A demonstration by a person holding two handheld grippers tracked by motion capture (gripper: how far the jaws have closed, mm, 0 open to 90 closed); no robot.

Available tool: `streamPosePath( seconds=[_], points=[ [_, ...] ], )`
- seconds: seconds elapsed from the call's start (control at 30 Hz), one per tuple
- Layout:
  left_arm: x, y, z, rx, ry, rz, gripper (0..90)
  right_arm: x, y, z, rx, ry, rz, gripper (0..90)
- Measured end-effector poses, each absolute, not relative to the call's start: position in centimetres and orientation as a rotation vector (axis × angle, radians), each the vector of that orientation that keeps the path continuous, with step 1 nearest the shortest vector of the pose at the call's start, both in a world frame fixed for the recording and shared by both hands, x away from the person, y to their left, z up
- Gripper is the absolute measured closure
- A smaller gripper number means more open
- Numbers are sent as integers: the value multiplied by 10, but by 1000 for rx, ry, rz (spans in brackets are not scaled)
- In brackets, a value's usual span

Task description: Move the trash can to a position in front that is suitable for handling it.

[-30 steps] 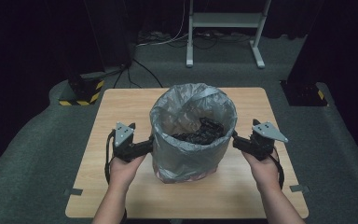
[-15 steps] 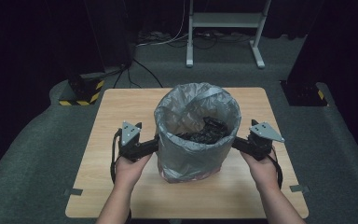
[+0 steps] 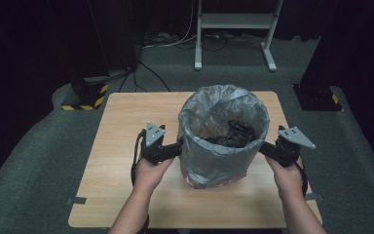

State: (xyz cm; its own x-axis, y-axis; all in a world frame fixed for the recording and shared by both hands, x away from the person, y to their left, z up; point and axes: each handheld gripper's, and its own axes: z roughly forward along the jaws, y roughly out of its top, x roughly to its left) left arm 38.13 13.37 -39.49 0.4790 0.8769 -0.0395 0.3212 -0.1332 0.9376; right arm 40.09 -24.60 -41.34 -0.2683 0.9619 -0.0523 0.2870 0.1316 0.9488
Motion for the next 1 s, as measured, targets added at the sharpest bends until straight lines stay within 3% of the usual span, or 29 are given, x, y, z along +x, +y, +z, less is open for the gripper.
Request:
streamPosePath(
  seconds=[0.47,1.0],
  points=[
    [399,82,-391,1750,959,625,202,401,-297,-417,1353,1561,1141,156],
    [400,90,-387,1725,975,627,147,405,-307,-420,1384,1539,1143,149]
  ],
)
